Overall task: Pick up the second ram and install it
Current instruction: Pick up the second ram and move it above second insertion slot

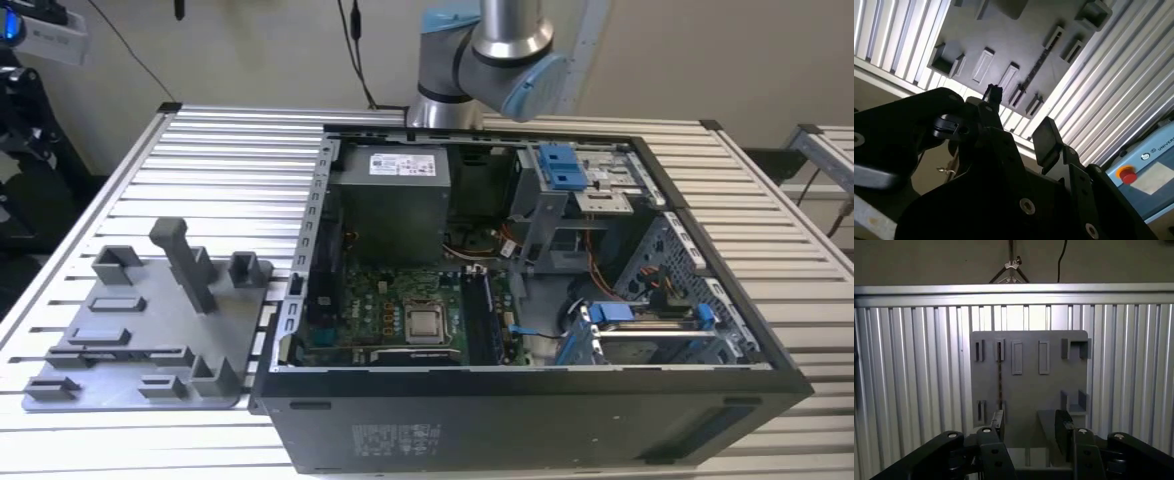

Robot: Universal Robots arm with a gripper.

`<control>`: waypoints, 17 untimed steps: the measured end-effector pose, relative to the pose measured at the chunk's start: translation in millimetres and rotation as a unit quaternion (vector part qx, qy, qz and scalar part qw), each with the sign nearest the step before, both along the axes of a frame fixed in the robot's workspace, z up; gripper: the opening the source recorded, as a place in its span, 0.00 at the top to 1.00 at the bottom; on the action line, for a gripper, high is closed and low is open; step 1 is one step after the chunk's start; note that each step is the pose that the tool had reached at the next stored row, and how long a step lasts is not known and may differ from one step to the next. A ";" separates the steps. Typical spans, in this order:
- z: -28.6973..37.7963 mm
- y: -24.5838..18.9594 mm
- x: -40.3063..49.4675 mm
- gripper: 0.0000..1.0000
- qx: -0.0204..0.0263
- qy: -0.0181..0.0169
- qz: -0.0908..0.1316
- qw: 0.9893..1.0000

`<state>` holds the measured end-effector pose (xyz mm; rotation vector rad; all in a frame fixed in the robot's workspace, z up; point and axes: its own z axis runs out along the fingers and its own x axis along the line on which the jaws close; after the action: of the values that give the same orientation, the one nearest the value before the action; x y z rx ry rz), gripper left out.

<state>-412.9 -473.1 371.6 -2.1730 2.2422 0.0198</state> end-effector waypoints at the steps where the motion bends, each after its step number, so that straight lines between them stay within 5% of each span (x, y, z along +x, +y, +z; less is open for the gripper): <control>1: -1.8 0.0 0.0 0.46 0.000 0.000 0.000 1.000; 10: -16.6 -4.7 -1.2 0.46 0.000 -0.001 0.011 1.000; 17: -28.8 -9.1 -1.3 0.46 0.000 0.003 0.011 1.000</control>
<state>-414.2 -482.3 342.8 -2.2016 2.2205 0.0253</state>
